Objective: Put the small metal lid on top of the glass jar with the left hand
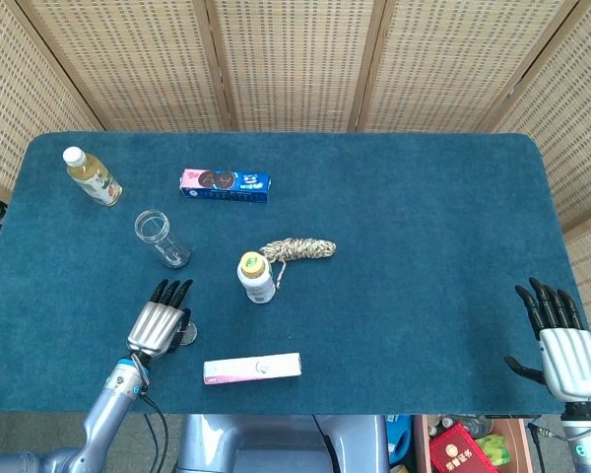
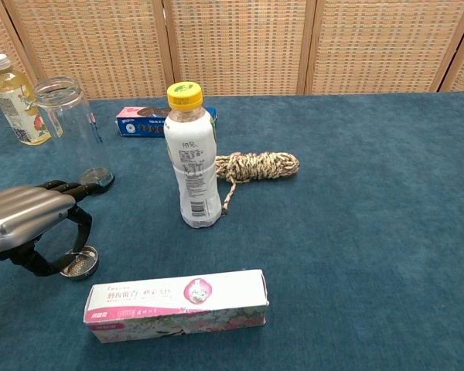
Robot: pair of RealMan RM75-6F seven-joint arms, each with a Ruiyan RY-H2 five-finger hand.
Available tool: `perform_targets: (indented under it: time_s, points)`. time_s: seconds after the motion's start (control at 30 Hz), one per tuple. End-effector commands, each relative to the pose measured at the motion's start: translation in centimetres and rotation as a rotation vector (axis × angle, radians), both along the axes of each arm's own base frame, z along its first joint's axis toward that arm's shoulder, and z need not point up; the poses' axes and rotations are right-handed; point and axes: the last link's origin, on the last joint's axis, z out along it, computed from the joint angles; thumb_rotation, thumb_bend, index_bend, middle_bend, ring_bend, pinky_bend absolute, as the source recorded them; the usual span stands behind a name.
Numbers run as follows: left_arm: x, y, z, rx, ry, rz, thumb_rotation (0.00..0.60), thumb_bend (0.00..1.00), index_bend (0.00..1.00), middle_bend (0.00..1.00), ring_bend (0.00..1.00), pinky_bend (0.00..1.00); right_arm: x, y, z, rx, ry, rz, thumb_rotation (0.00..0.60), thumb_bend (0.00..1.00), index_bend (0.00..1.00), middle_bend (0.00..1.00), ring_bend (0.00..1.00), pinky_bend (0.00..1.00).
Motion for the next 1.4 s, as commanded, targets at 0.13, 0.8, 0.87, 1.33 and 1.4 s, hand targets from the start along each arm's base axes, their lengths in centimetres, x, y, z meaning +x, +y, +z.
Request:
perform_targets:
  time_s: [0.13, 0.8, 0.87, 1.33, 1.4]
  points:
    - [-0.1, 0.0, 0.0, 0.002, 0.002, 0.002, 0.600, 0.46, 0.58, 0.00, 0.00, 0.00, 0.0, 0.0, 0.0, 0.000, -0.001, 0.001, 0.600, 0.10, 0.04, 0.00, 0.00, 0.00]
    - [1.0, -0.3, 3.3, 0.076, -0.023, -0.063, 0.600, 0.46, 0.59, 0.00, 0.00, 0.00, 0.0, 0.0, 0.1, -0.004, -0.001, 0.000, 0.600, 0.10, 0.04, 0.00, 0.00, 0.00]
    - [1.3, -0.3, 4.3, 0.099, -0.032, -0.079, 0.600, 0.46, 0.59, 0.00, 0.00, 0.00, 0.0, 0.0, 0.1, -0.004, -0.001, 0.001, 0.600, 0.10, 0.04, 0.00, 0.00, 0.00]
    - [5.3, 1.1, 13.4, 0.265, -0.113, -0.162, 0.600, 0.46, 0.59, 0.00, 0.00, 0.00, 0.2, 0.0, -0.3, 0.007, 0.013, 0.002, 0.600, 0.10, 0.04, 0.00, 0.00, 0.00]
    - [6.1, 1.6, 14.7, 0.278, -0.128, -0.166, 0.600, 0.46, 0.59, 0.00, 0.00, 0.00, 0.2, 0.0, -0.4, 0.010, 0.014, 0.002, 0.600, 0.10, 0.04, 0.00, 0.00, 0.00]
